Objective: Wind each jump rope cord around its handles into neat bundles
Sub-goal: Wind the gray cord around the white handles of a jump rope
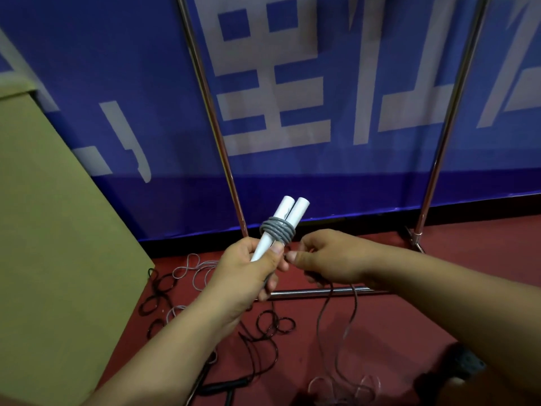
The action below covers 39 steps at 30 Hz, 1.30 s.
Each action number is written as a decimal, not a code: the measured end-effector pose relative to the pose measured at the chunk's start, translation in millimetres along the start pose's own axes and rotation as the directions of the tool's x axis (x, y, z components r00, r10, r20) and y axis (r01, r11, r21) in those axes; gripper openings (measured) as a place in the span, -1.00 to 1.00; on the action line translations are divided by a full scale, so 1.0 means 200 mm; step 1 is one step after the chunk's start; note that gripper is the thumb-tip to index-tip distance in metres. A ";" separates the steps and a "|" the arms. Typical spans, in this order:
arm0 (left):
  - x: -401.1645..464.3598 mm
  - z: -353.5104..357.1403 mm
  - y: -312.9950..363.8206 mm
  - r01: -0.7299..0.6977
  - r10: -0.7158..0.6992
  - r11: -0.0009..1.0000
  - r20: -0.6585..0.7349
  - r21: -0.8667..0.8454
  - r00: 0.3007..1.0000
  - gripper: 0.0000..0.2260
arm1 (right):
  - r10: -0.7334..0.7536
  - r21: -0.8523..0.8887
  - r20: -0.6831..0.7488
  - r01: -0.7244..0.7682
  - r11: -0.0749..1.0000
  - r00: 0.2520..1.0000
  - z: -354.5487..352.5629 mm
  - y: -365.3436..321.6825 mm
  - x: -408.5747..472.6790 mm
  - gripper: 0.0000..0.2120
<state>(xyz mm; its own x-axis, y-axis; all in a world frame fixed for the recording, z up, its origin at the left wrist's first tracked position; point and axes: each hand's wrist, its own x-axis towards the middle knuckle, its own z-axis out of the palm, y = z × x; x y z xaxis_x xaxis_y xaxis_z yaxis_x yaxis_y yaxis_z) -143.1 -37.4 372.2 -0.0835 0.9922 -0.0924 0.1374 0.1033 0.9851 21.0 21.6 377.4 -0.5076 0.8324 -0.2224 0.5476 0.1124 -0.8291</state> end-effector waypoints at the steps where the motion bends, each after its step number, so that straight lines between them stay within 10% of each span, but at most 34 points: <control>1: 0.01 0.00 0.00 0.008 -0.008 1.000 -0.018 0.001 1.000 -0.84 | -0.006 -0.010 -0.008 0.006 1.000 1.000 0.00 0.00 -0.01 -0.75; 28: 0.11 -0.06 -0.13 -0.052 0.099 0.883 -0.077 0.466 0.992 -0.96 | -0.196 -0.405 -0.046 0.161 0.900 0.980 0.03 -0.03 -0.17 -0.57; 39: 0.12 -0.09 -0.14 -0.005 0.129 0.809 -0.169 0.588 0.977 -0.92 | -0.014 -0.402 0.008 0.016 0.916 1.000 0.00 -0.03 -0.17 -0.73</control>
<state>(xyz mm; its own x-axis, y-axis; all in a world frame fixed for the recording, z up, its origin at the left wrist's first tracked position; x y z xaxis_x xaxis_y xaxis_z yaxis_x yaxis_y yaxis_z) -167.1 -17.8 345.8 -0.2306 0.9711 0.0613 0.6922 0.1195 0.7117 35.3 -7.9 389.5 -0.5207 0.8263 -0.2147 0.7603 0.3345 -0.5568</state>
